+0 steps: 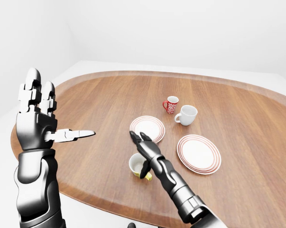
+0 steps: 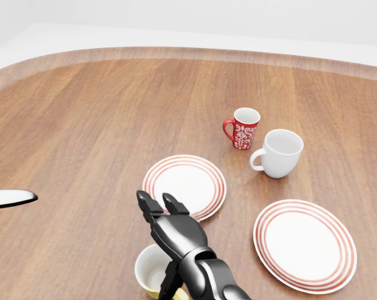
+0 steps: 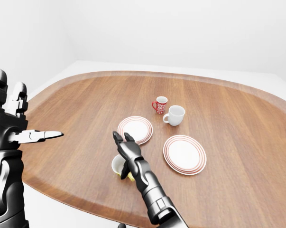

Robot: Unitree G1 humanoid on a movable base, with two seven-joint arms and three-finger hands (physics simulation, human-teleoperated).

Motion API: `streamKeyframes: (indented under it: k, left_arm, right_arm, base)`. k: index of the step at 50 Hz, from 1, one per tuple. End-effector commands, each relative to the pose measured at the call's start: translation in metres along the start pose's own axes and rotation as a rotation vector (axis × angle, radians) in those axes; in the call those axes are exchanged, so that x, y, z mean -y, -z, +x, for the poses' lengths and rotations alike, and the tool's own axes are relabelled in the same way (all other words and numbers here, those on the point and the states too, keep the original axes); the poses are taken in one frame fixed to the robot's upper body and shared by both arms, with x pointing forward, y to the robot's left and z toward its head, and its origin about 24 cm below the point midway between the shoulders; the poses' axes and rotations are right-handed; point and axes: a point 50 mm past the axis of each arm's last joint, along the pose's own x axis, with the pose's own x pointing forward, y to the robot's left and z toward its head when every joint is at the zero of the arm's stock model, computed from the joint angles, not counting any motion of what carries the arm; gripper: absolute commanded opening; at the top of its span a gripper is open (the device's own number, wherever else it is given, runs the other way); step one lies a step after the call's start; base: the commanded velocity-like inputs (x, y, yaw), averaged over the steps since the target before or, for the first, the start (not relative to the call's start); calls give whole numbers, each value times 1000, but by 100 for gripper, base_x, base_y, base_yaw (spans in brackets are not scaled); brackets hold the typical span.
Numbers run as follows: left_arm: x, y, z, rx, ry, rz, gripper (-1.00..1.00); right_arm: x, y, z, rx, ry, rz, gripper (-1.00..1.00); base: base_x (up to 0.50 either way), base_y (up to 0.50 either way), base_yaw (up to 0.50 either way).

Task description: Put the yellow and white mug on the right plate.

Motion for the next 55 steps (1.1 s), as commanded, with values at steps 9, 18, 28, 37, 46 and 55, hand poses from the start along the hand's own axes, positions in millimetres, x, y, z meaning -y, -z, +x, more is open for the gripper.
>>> streamKeyframes:
  k: [9,18,28,37,46,55]
  left_arm:
    - [1,0,-1,1,4,1,97]
    - [0,0,-1,1,2,2,97]
    - [2,0,-1,1,6,2,97]
    - [2,0,-1,-1,8,2,97]
    - [3,-1,-2,2,12,2,97]
    - [5,-1,-3,4,17,2,97]
  right_arm:
    - [-6,4,-4,-11,-15,-3,100]
    - [-11,8,-5,-28,-27,2,100]
    - [-16,18,-2,-72,-40,7,100]
    - [-19,28,3,-120,-47,1,100]
    - [-22,38,5,-170,-53,-11,100]
    - [-26,41,5,-193,-63,-25,100]
  base:
    - [0,0,0]
    - [0,0,0]
    - [0,0,0]
    - [0,0,0]
    - [0,0,0]
    - [0,0,0]
